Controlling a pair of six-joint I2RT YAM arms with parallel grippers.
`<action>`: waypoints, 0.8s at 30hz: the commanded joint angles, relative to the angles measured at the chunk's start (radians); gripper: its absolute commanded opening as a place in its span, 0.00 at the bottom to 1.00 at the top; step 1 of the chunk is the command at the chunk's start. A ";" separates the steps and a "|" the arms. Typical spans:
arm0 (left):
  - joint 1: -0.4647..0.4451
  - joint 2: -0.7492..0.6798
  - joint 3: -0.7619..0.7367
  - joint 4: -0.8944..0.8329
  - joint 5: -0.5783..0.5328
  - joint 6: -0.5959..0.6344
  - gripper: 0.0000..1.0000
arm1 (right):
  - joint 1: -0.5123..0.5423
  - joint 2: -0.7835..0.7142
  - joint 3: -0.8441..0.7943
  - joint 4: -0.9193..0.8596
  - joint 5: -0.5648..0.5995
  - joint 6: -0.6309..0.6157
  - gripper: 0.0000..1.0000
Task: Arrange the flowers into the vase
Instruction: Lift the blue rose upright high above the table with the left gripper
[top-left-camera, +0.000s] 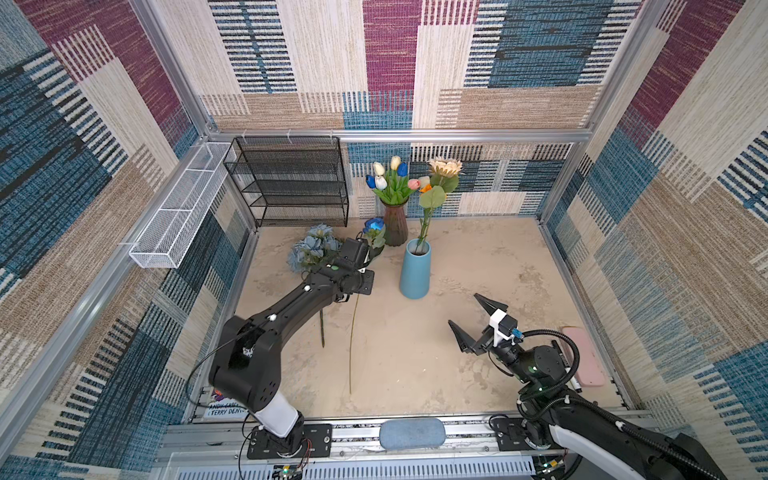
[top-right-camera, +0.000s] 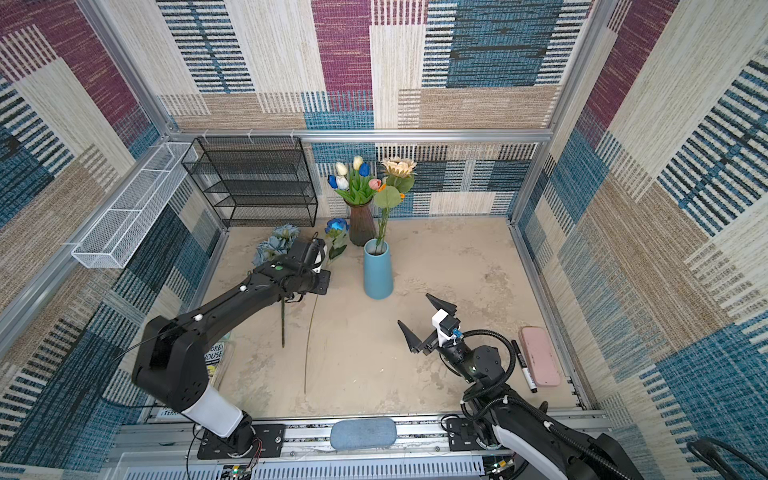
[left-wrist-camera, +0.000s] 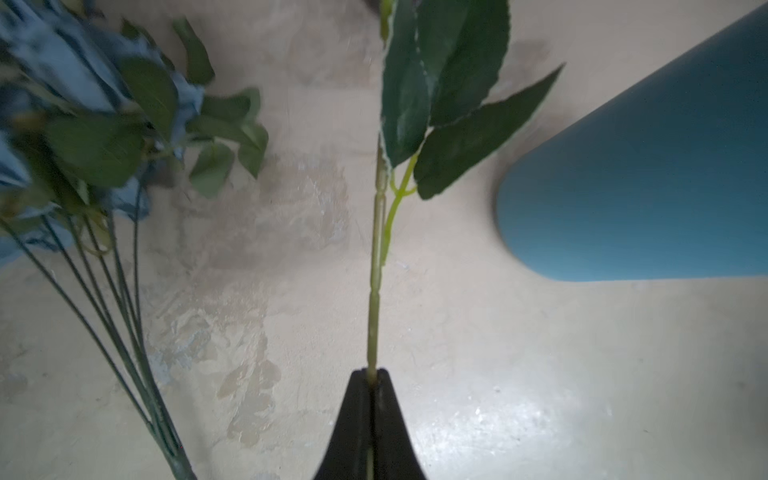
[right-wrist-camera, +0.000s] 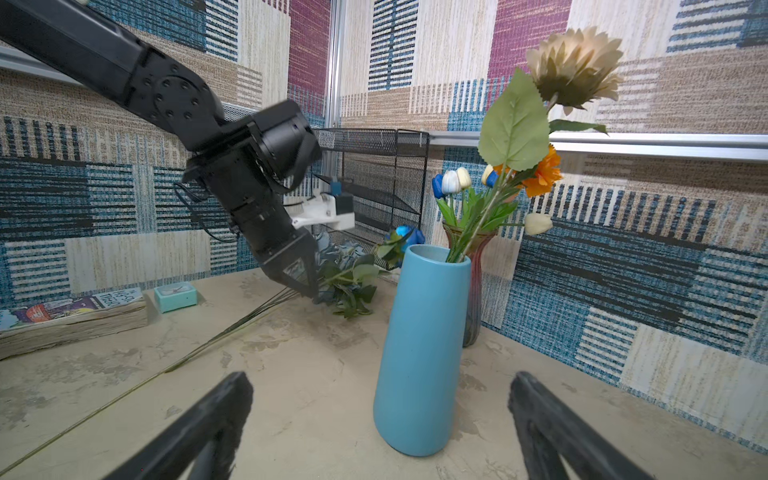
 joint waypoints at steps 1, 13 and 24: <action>-0.001 -0.131 -0.076 0.209 0.105 0.048 0.00 | 0.000 -0.003 -0.004 0.030 0.009 0.006 1.00; -0.015 -0.350 -0.061 0.741 0.327 0.126 0.00 | 0.000 0.006 -0.003 0.034 0.002 0.007 1.00; -0.023 -0.047 0.305 1.026 0.496 0.170 0.00 | 0.000 -0.005 -0.001 0.020 0.005 0.002 1.00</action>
